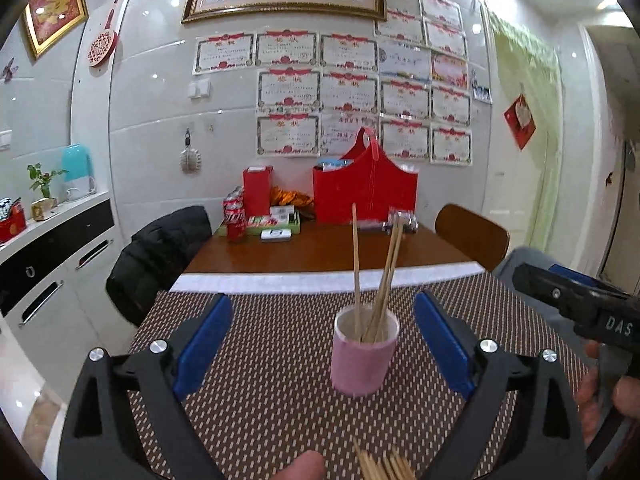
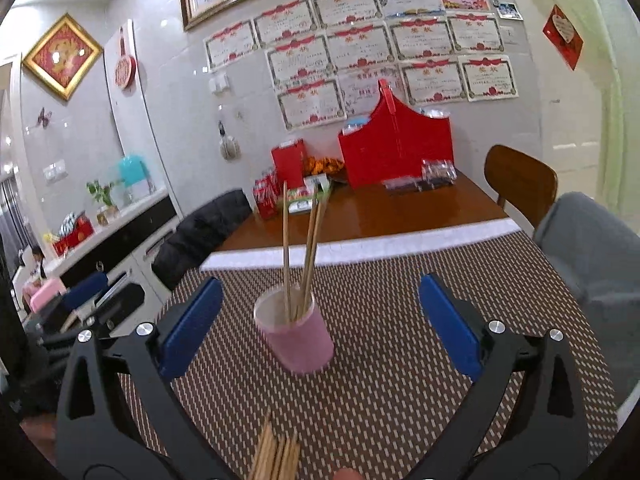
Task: Organize utensils
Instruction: 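Open the right tool to release the chopstick into the pink cup, then move the right tool back over the chopstick pile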
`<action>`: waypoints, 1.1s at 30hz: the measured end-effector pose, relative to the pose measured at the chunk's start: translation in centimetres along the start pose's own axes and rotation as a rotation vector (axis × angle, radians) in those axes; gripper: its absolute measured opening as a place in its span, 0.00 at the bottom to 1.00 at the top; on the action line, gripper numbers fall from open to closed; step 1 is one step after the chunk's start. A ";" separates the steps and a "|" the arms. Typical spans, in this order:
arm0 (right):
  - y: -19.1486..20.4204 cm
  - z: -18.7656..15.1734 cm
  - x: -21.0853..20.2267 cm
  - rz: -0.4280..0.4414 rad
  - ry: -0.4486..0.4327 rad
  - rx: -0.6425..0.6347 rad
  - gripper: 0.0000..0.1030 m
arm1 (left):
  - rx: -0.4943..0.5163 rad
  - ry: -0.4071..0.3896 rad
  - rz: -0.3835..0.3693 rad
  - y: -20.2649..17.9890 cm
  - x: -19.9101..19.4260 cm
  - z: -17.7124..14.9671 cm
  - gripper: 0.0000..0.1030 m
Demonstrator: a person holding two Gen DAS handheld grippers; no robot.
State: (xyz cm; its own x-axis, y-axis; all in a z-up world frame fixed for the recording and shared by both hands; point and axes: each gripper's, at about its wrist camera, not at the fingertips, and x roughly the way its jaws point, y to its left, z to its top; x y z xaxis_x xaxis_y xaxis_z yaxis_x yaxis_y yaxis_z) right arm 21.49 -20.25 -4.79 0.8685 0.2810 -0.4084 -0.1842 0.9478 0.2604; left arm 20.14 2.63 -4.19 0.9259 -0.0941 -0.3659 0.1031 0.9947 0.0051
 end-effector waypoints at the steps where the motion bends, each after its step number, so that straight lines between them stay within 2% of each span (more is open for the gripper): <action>1: 0.0 -0.4 -0.4 -0.002 0.012 -0.001 0.94 | 0.002 0.013 0.002 0.0 -0.4 -0.3 0.88; 10: 0.1 -5.8 -2.7 -0.011 0.161 -0.040 0.94 | -0.011 0.113 0.022 0.1 -3.0 -4.5 0.88; 15: -0.6 -7.2 -2.9 -0.013 0.189 -0.025 0.94 | -0.024 0.172 0.024 0.2 -2.9 -6.7 0.88; 21: -1.1 -8.6 -3.0 -0.013 0.225 -0.023 0.94 | -0.007 0.206 0.046 0.1 -3.0 -8.5 0.88; 25: -1.5 -11.1 -1.9 -0.006 0.294 -0.007 0.94 | 0.022 0.304 0.062 0.4 -1.8 -11.3 0.88; 29: -1.8 -12.8 -0.8 0.000 0.345 0.014 0.94 | 0.050 0.411 0.020 -0.4 -0.5 -14.2 0.88; 33: -1.8 -13.8 -0.5 -0.011 0.373 0.003 0.94 | 0.074 0.481 -0.029 -1.8 0.5 -16.5 0.88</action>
State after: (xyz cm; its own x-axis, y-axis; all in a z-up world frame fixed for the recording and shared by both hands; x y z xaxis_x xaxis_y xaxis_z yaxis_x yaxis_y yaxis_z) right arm 15.09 -20.03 -17.13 0.6428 0.3065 -0.7020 -0.1736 0.9509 0.2562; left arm 14.45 1.51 -19.79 0.6507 -0.0744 -0.7557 0.1687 0.9845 0.0483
